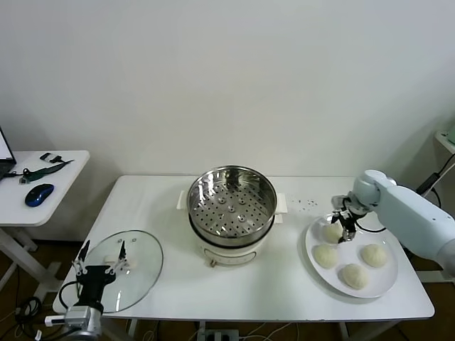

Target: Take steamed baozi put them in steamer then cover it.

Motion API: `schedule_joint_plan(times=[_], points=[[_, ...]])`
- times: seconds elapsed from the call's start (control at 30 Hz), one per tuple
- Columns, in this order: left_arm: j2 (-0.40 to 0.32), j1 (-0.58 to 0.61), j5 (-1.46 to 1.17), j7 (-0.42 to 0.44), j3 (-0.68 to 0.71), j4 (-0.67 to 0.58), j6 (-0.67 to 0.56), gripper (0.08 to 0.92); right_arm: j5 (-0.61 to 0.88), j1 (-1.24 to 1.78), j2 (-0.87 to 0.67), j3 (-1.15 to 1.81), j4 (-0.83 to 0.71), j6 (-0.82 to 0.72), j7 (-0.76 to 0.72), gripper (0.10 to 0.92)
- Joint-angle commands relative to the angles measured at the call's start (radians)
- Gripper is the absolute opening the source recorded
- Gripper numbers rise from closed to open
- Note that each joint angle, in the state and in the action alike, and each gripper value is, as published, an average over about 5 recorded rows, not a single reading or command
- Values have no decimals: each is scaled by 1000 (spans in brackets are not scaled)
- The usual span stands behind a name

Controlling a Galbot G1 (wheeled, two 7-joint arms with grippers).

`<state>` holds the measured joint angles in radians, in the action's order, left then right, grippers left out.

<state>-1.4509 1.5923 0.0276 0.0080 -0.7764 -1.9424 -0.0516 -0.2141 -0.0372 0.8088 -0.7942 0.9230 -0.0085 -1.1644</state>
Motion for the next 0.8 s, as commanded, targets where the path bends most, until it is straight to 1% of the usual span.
schedule_joint_plan(times=[0.03,0.13,0.27,0.43,0.57,0.8], points=[[4,4,-2,-1,-1,-7,2,823,85,-245,-17,-175,78,122,-47,671],[4,10,-3,-2,1,-11,2,823,130,-399,17,-283,82,196,-72,675],[4,21,-8,-2,4,-15,4,823,199,-579,92,-405,73,258,-116,678],[3,33,-15,-1,15,-21,13,823,212,-700,215,-451,61,350,-171,681],[2,38,-14,-4,25,-25,17,823,152,-739,314,-466,74,450,-194,690],[6,45,-15,-10,38,-23,18,823,-30,-665,468,-407,105,563,-175,695]])
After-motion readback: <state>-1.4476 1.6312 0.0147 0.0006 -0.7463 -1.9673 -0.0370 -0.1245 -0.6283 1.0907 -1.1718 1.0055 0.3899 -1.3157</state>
